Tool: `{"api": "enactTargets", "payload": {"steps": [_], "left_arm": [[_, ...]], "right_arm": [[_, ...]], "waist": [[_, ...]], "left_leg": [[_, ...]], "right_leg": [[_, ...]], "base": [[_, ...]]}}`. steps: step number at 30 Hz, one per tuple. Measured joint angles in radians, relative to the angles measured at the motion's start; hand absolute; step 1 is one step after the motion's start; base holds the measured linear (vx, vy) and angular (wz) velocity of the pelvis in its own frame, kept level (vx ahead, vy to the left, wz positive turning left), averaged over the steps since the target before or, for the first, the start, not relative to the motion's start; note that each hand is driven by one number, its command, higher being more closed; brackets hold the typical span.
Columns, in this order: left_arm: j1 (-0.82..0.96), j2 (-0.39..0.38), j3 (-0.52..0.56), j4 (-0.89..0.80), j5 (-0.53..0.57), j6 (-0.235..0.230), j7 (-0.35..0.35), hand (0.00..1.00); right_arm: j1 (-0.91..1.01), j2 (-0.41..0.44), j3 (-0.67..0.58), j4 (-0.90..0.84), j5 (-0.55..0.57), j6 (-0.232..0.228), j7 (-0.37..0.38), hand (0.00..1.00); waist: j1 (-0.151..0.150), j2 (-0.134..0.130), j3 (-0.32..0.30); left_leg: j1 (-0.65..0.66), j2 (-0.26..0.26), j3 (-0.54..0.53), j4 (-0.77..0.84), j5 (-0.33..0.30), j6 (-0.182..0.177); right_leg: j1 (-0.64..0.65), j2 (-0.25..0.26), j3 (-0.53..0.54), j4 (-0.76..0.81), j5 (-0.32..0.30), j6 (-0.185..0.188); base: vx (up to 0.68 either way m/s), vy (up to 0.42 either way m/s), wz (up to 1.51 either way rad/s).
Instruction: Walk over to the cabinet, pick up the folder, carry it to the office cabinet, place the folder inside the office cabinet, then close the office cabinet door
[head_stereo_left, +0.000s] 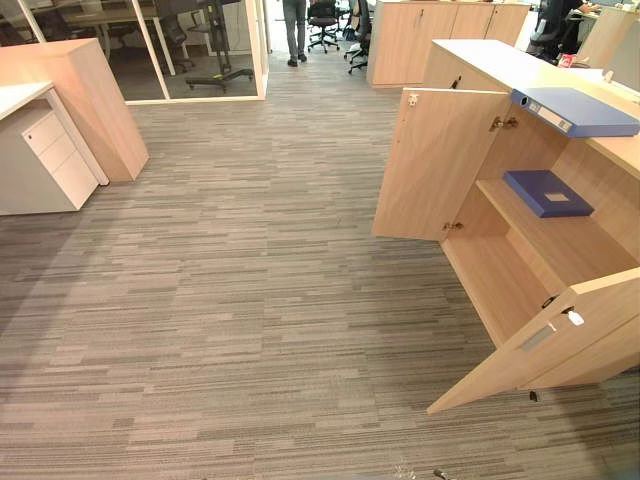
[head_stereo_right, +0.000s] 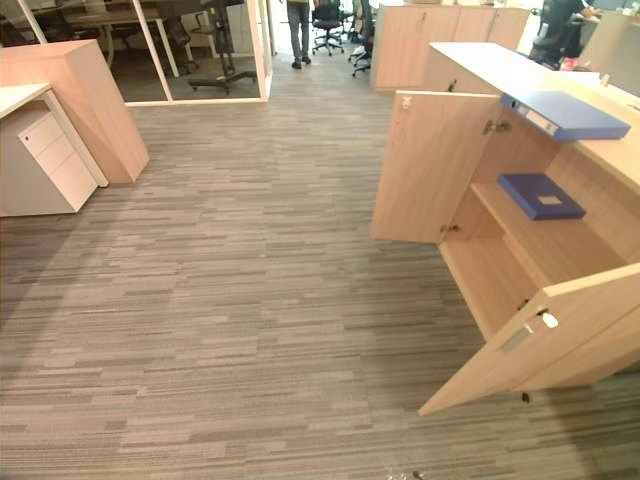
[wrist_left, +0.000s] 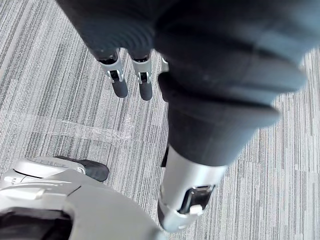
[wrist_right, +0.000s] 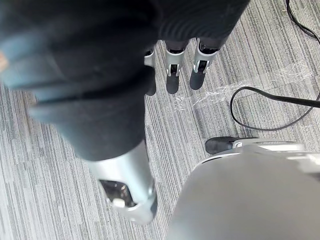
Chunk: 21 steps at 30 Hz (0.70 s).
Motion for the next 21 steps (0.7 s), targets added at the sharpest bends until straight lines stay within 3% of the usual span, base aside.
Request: {"api": "enactTargets", "payload": {"steps": [13,21], "left_arm": [[0.005,-0.002,0.002,-0.001,-0.023,-0.015,-0.006,0.0],[0.003,-0.002,0.005,-0.006,0.023,-0.027,0.008,0.0]], "right_arm": [[-0.003,0.007,-0.026,0.0,0.004,-0.007,0.0,0.0],[-0.008,0.011,-0.026,0.0,0.004,-0.007,-0.002,0.0]], "waist": [[0.001,-0.002,0.009],[0.002,-0.008,0.013]], "left_leg": [[0.027,0.0,0.001,-0.029,0.01,0.004],[0.03,0.0,0.001,-0.032,0.01,0.004]], "right_leg": [[0.019,0.0,0.0,-0.009,0.0,0.006],[0.025,0.0,0.0,-0.009,0.0,0.006]], "base": [[0.0,0.0,0.0],[0.0,0.0,0.0]]}}
